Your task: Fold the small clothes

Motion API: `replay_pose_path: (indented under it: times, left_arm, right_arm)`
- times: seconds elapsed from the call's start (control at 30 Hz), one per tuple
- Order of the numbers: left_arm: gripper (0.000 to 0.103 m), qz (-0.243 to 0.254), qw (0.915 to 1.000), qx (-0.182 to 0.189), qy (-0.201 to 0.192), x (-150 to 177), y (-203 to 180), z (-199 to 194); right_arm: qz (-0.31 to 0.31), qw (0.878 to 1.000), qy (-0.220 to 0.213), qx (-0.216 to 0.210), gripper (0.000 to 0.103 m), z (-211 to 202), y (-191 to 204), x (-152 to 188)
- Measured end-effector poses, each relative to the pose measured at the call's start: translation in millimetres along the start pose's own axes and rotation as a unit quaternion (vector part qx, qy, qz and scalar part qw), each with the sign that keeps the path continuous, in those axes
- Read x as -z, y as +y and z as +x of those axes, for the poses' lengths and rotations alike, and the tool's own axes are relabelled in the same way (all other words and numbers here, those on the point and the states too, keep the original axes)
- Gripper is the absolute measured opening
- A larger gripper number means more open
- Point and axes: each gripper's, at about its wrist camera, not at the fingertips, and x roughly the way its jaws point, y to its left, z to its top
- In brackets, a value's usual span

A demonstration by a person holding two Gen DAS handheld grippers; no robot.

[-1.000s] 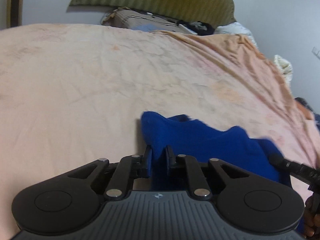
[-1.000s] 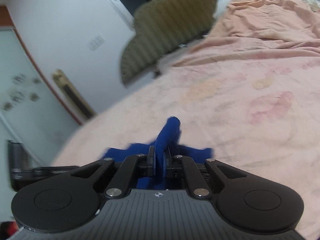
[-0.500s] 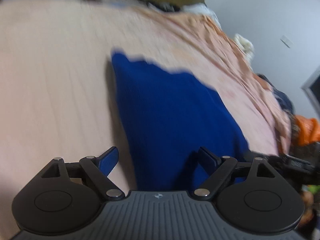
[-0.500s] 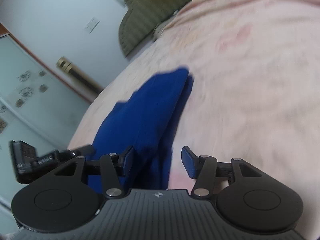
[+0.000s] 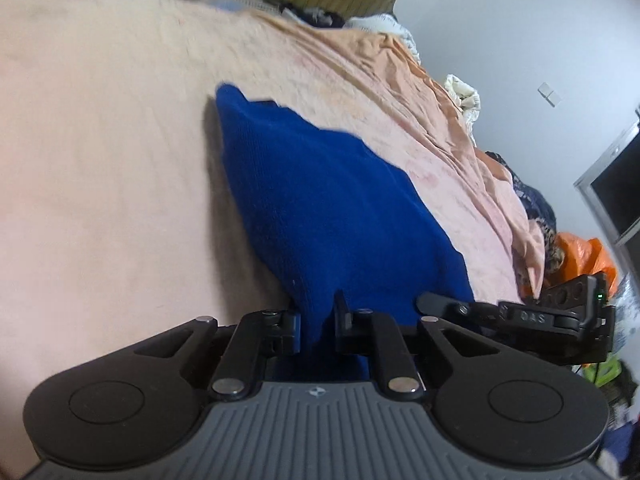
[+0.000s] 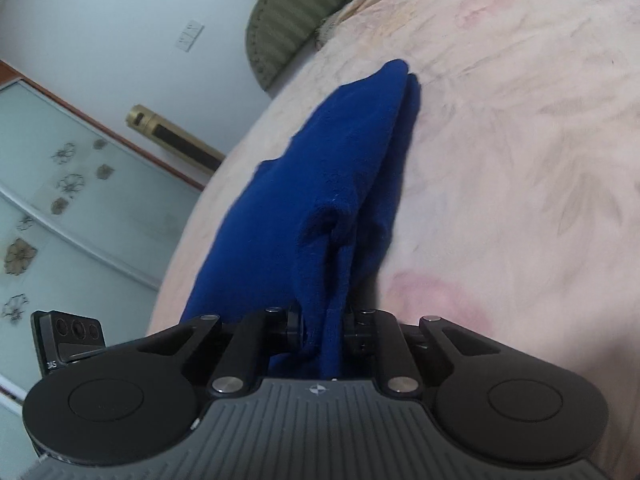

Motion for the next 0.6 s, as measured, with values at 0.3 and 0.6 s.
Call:
replay_pose_path:
  times: [0.3,0.6]
  left_arm:
    - [0.052,0.019,0.9997,0.004,-0.014,-46.0,15.6,0.7]
    - [0.073,-0.09,0.9958,0.012,-0.01,-103.2,48.2,85.1]
  right_arm:
    - [-0.015,0.999,-0.031,0.027,0.081,-18.3,4.8,-12.1]
    - [-0.046,0.998,-0.033,0.025,0.072,51.5,0.0,-81.7]
